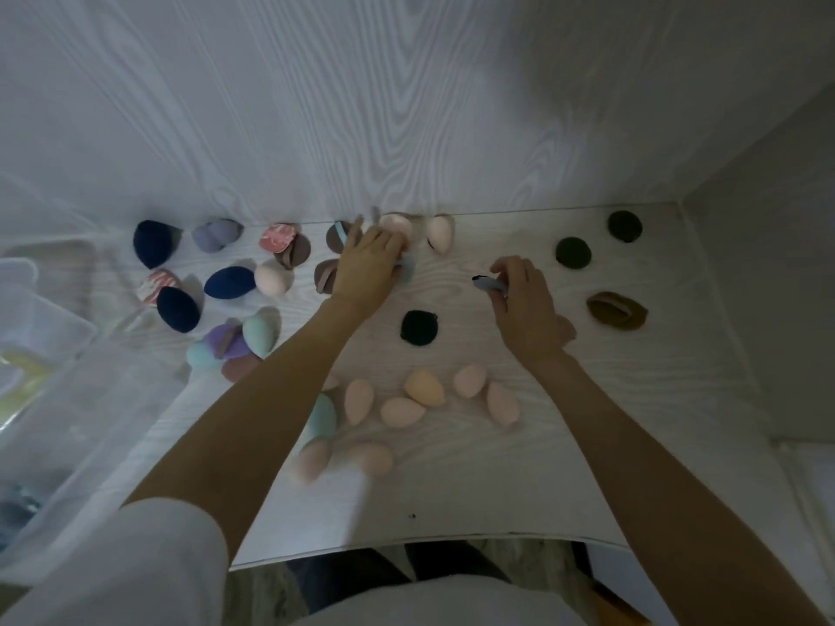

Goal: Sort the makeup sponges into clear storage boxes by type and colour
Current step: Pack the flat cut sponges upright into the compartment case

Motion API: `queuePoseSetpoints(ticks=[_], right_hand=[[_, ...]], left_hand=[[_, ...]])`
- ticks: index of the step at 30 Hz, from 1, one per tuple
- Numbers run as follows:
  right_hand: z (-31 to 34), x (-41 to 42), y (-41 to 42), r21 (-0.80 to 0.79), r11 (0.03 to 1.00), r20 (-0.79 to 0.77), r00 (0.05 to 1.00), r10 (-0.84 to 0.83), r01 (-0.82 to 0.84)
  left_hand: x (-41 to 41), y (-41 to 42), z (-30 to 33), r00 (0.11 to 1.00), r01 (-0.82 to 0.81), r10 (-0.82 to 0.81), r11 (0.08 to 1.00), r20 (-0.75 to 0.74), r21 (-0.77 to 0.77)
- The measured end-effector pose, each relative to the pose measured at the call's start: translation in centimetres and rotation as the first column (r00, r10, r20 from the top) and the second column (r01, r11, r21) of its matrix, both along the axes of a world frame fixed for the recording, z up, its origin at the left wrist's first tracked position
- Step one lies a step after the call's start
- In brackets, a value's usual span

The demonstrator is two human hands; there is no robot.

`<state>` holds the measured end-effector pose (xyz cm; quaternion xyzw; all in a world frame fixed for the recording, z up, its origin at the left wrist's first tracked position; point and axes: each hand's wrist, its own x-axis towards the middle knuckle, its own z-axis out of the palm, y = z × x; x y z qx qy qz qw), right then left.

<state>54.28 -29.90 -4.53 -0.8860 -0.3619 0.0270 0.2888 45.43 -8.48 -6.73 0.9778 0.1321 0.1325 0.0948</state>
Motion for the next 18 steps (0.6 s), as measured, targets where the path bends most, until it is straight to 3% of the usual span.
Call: queuePoseSetpoints(ticks=[3,7,9,12,15,18], right_hand=[[1.0,-3.9,0.4,0.059,0.997,0.008,0.999,0.047,-0.047],[2.8,-10.1,2.4,0.017,0.981,-0.025,0.98,0.196,-0.196],[3.3,-14.1,4.5,-0.01,0.958,-0.026,0.958,0.285,-0.285],[3.7,-19.2,7.7,0.073,0.943,-0.103,0.938,0.331,-0.325],[4.3,-24.9,11.7,0.15,0.931,-0.259,0.895,0.363,-0.333],[4.5,-30.5,15.4,0.162,0.904,-0.251,0.869,0.426,-0.396]], left_hand=[[-3.1,-0.1,1.4,0.975,0.16,-0.153,0.987,0.161,-0.032],[-12.2,-0.8,5.5,0.936,0.114,-0.039,0.974,0.349,-0.196],[-18.6,-0.1,7.3,0.936,0.005,0.099,0.955,0.338,-0.295],[-27.5,1.4,8.8,0.906,-0.156,0.323,0.855,0.273,-0.494],[-36.3,3.6,9.4,0.838,-0.323,0.512,0.746,0.191,-0.582],[-44.2,6.1,9.5,0.758,-0.444,0.64,0.647,0.126,-0.62]])
